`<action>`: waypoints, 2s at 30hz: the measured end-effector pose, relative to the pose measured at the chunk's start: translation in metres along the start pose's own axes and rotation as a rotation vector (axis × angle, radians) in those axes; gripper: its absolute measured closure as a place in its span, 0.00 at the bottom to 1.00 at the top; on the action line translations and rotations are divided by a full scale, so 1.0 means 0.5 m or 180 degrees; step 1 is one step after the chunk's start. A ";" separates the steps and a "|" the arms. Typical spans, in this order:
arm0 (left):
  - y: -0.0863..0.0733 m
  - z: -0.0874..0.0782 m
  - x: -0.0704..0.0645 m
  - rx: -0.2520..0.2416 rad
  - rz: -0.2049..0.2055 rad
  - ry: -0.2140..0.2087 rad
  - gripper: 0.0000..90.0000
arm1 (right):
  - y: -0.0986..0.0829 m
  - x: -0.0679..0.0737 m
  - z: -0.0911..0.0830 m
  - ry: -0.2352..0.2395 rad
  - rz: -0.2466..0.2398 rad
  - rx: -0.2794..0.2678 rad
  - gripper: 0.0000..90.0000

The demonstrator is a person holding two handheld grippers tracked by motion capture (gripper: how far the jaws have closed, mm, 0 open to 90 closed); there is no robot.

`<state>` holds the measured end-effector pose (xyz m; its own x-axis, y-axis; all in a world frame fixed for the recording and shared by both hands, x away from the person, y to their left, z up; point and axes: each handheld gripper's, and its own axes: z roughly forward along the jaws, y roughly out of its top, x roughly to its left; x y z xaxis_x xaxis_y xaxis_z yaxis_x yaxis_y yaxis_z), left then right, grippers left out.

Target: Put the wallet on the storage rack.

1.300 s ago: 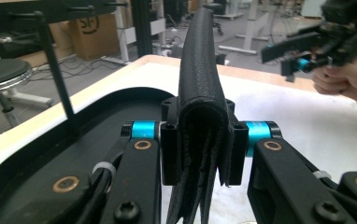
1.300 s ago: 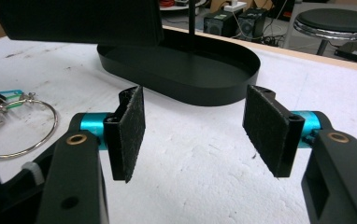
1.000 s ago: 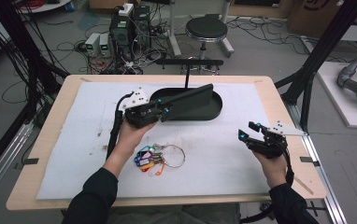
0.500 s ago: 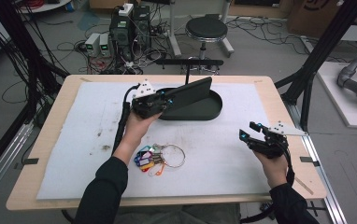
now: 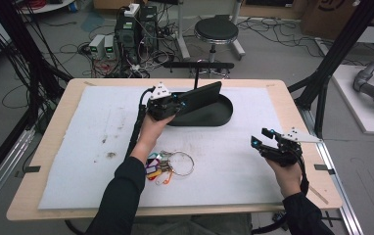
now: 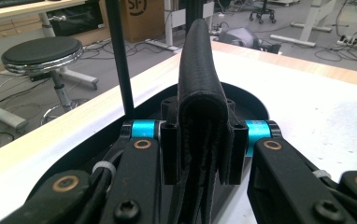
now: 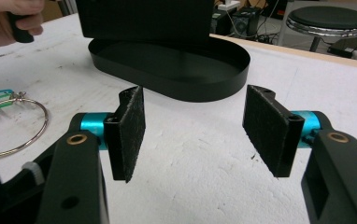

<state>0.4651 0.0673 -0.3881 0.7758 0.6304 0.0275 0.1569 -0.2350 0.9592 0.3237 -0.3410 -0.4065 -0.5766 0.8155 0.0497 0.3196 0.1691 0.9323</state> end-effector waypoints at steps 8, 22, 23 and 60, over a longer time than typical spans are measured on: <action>-0.019 0.036 0.007 0.0043 -0.0040 0.0007 0.82 | -0.001 -0.001 0.000 0.0000 0.0008 0.0004 0.44; -0.047 0.056 0.026 0.0075 -0.0234 0.0030 0.81 | -0.003 -0.002 0.000 0.0007 -0.0005 0.0012 0.44; -0.047 0.056 0.027 0.0094 -0.0223 0.0023 0.81 | -0.003 -0.002 0.000 -0.0001 -0.0009 0.0009 0.44; -0.022 0.009 -0.004 0.0379 -0.0232 -0.0019 0.36 | -0.006 -0.002 0.003 -0.0016 -0.0013 0.0055 0.44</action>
<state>0.4645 0.0656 -0.3999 0.7632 0.6447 -0.0430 0.2841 -0.2751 0.9185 0.3242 -0.3417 -0.4099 -0.5742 0.8176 0.0439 0.3301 0.1820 0.9262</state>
